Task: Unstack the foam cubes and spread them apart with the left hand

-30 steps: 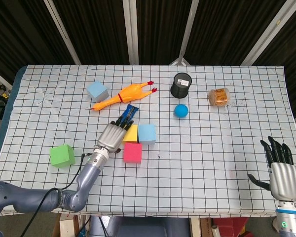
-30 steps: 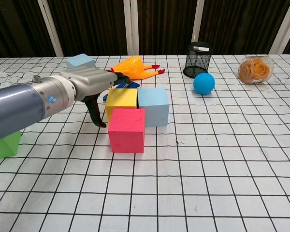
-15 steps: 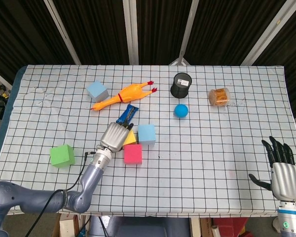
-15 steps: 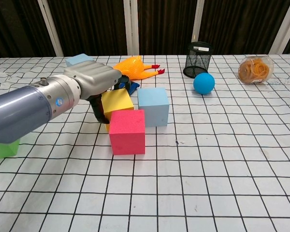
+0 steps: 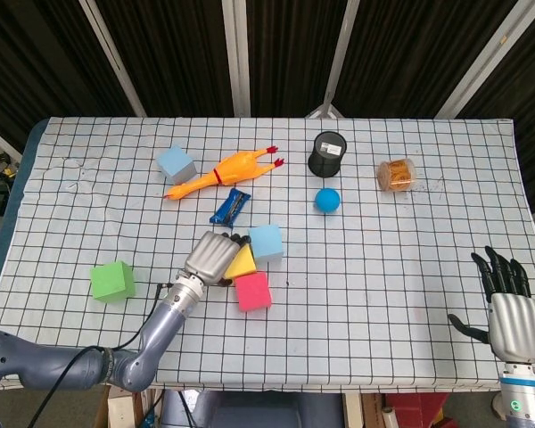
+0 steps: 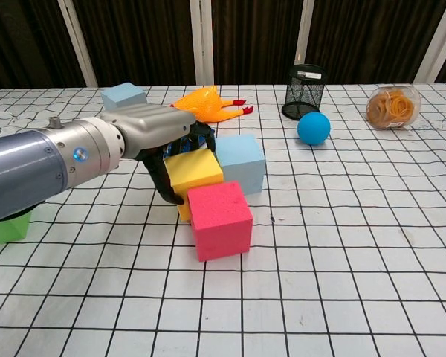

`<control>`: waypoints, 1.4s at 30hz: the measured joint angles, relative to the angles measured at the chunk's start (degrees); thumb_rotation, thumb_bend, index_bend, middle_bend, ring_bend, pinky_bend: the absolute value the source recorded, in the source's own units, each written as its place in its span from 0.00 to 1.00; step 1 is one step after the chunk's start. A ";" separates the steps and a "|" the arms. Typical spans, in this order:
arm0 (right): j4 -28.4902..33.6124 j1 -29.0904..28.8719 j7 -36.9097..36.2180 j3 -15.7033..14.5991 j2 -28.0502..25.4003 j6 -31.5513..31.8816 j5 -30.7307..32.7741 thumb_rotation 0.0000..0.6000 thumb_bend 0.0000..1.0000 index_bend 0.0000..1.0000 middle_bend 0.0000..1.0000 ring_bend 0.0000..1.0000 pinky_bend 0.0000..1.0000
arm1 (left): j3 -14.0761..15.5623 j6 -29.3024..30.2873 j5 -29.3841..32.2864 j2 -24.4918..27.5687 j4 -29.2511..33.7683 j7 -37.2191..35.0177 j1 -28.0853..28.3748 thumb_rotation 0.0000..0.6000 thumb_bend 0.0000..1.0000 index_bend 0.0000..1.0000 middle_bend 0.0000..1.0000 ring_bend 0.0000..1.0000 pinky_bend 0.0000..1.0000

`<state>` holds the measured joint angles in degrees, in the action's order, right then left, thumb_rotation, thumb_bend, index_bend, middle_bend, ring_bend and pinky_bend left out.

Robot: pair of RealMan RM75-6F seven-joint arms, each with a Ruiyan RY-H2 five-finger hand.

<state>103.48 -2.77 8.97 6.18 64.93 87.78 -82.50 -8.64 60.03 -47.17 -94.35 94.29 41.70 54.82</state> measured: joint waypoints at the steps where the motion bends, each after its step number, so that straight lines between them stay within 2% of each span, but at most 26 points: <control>1: -0.01 -0.01 0.04 0.01 0.01 0.00 0.03 1.00 0.04 0.11 0.00 0.06 0.00 | 0.07 -1.02 -0.19 0.50 0.79 -0.72 -0.04 1.00 0.37 0.27 0.41 0.52 0.63; 7: -0.08 -0.08 0.13 0.08 0.05 -0.16 0.28 1.00 0.04 0.11 0.00 0.06 0.00 | -0.25 -5.23 1.04 3.00 6.19 -4.18 0.19 1.00 0.37 0.27 0.40 0.52 0.63; 12: -0.05 -0.04 0.25 0.07 0.10 -0.07 0.29 1.00 0.04 0.11 0.00 0.06 0.00 | -1.42 -6.42 0.98 5.45 10.24 -7.18 0.41 1.00 0.37 0.27 0.40 0.52 0.63; 17: 0.04 -0.05 0.15 0.04 0.01 -0.15 0.29 1.00 0.04 0.11 0.00 0.06 0.00 | -0.54 -2.40 -0.05 7.85 11.75 -3.71 0.22 1.00 0.37 0.27 0.41 0.52 0.63; 22: 0.13 0.00 0.05 0.05 -0.02 -0.06 0.28 1.00 0.04 0.11 0.00 0.06 0.00 | 2.50 3.27 -1.90 11.51 12.75 1.24 -1.25 1.00 0.36 0.29 0.40 0.52 0.62; 28: 0.41 -0.11 0.75 -0.12 0.16 -0.26 0.15 1.00 0.04 0.11 0.00 0.06 0.00 | 5.80 3.90 -6.99 16.05 10.54 0.14 -3.73 1.00 0.32 0.28 0.39 0.51 0.61; 31: 0.59 -0.13 0.84 -0.26 0.20 -0.28 -0.07 1.00 0.04 0.11 0.00 0.06 0.00 | 6.67 3.87 -9.99 16.73 8.06 -1.22 -4.58 1.00 0.25 0.28 0.36 0.47 0.59; 35: 0.55 -0.24 0.52 -0.34 0.22 -0.48 -0.36 1.00 0.04 0.11 0.00 0.06 0.00 | 7.10 3.89 -12.88 16.82 5.10 -2.58 -5.32 1.00 0.18 0.25 0.29 0.40 0.58; 42: 0.21 -0.30 0.24 -0.28 0.29 -0.58 -0.19 1.00 0.04 0.11 0.00 0.06 0.00 | 6.17 3.34 -12.83 15.31 2.54 -2.65 -5.58 1.00 0.09 0.20 0.20 0.26 0.50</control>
<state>103.69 -3.08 9.21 5.90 65.22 87.21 -82.68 -2.47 63.37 -60.00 -79.04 96.83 39.05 49.24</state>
